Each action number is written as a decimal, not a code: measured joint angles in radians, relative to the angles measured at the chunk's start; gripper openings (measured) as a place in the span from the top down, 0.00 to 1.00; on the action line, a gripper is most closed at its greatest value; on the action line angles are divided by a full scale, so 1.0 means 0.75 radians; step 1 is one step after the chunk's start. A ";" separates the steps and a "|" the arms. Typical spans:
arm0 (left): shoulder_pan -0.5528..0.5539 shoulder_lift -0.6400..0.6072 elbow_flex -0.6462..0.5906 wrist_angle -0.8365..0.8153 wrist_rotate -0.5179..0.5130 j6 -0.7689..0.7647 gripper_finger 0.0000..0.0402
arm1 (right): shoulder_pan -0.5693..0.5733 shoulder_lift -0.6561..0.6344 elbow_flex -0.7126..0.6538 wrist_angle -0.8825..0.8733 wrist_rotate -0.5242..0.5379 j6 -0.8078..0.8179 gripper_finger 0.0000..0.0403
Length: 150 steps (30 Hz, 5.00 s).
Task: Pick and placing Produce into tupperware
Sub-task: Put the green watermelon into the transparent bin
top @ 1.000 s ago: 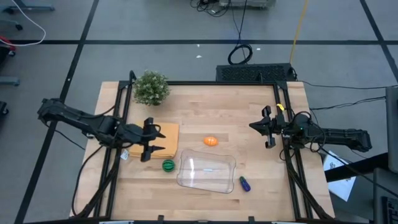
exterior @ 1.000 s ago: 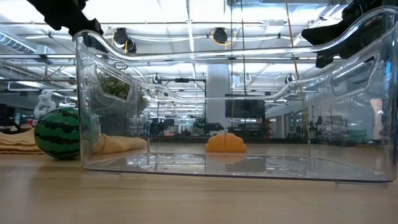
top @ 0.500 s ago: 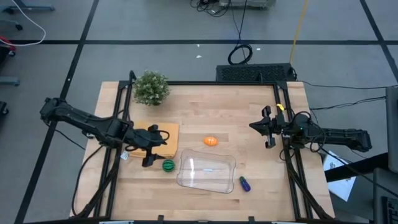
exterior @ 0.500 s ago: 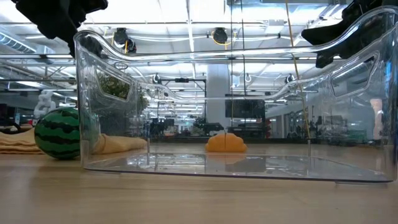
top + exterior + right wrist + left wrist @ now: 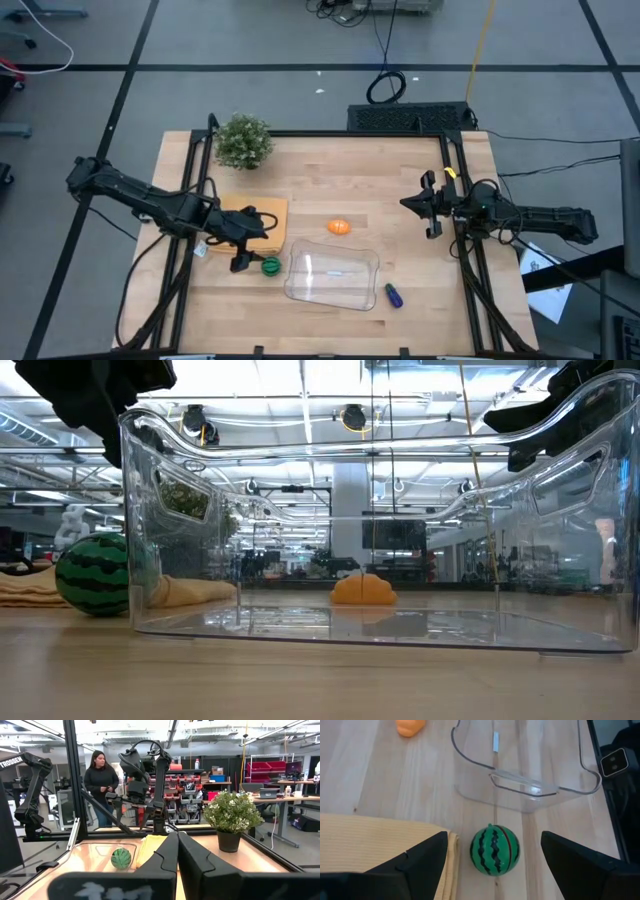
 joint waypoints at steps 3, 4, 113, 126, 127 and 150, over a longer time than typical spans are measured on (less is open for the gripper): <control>-0.007 0.021 0.001 0.006 -0.001 -0.015 0.19 | 0.000 0.000 0.000 0.000 0.000 0.000 1.00; -0.007 0.033 0.001 0.005 -0.002 -0.014 0.19 | 0.000 0.000 0.000 0.000 0.000 0.000 1.00; -0.185 0.736 0.207 -0.039 -0.136 -0.047 0.10 | 0.000 0.012 0.000 -0.010 0.000 0.001 1.00; -0.185 0.734 0.207 -0.039 -0.131 -0.036 0.34 | 0.000 0.012 0.000 -0.010 0.000 0.001 1.00; -0.185 0.730 0.207 -0.043 -0.130 -0.036 0.33 | 0.000 0.012 0.000 -0.010 0.000 0.001 1.00; -0.154 0.361 0.207 -0.130 -0.154 0.103 0.28 | 0.000 0.012 0.000 -0.009 0.000 0.001 1.00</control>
